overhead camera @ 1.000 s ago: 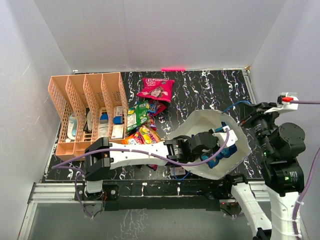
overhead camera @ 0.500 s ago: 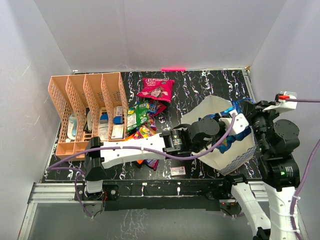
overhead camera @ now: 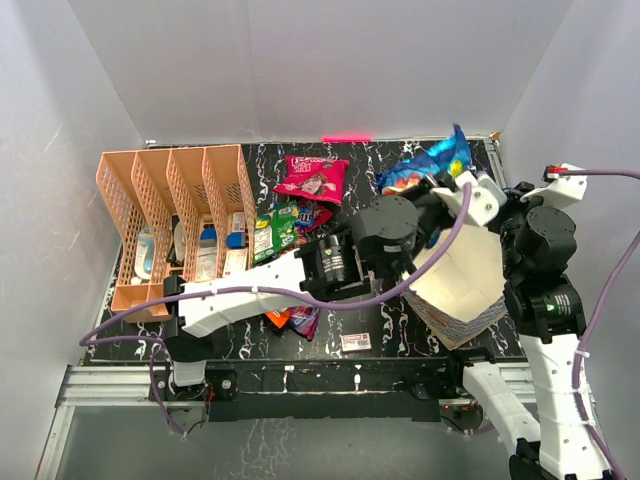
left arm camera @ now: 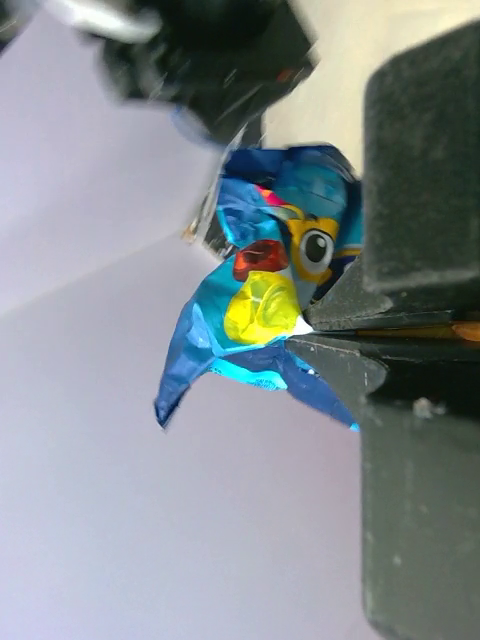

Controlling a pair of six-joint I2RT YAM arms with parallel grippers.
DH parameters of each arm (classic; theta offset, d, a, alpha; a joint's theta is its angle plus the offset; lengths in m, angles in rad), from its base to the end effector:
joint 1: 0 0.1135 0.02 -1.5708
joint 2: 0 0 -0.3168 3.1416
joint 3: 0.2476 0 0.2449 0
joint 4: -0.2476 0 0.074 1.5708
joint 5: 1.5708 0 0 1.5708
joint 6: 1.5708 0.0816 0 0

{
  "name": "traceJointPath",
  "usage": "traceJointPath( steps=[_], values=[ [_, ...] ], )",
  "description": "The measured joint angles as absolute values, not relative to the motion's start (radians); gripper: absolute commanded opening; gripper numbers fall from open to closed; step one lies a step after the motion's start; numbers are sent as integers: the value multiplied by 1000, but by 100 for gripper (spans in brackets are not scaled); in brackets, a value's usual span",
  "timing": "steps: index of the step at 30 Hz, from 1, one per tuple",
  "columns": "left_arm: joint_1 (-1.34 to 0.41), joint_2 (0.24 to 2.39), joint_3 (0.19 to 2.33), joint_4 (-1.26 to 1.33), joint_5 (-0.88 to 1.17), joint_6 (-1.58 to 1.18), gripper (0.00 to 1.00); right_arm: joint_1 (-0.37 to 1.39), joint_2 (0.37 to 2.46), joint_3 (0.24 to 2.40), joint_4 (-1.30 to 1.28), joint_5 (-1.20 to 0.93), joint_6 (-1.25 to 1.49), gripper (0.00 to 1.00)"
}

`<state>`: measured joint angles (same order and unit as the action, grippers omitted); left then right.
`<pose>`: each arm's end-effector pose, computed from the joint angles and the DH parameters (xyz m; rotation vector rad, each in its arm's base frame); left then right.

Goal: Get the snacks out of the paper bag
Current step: Place the snack at the center of the board.

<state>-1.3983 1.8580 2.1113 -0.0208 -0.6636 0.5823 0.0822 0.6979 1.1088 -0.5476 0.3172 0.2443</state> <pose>0.1283 -0.4437 0.5668 0.7624 1.1650 -0.2367 0.1228 -0.0154 0.4463 0.3705 1.6599 -0.0271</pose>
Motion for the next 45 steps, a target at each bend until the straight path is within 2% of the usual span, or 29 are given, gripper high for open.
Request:
traceJointPath(
  steps=[6,11,21,32,35,39,42,43,45],
  values=[
    [-1390,1860,2220,152,-758,767,0,82,738,1090,-545,359,237,8],
    [-1348,1853,2191,272,-848,827,0,83,771,1090,-544,424,222,11],
    [-916,1810,1911,-52,-883,375,0,83,780,1090,-488,568,124,11],
    [-788,1644,1578,-252,-855,18,0,83,786,1036,-483,591,76,13],
    [-777,1633,1520,-260,-839,-42,0,83,785,1036,-487,603,70,21],
    [-754,1637,1441,-300,-822,-110,0,83,795,1073,-538,598,65,38],
    [-743,1644,1403,-325,-808,-154,0,83,811,1164,-598,579,67,57],
    [-739,1644,1391,-330,-801,-168,2,82,812,1201,-616,568,70,64],
    [-735,1644,1373,-333,-786,-189,20,82,804,1275,-641,542,74,76]
  ],
)
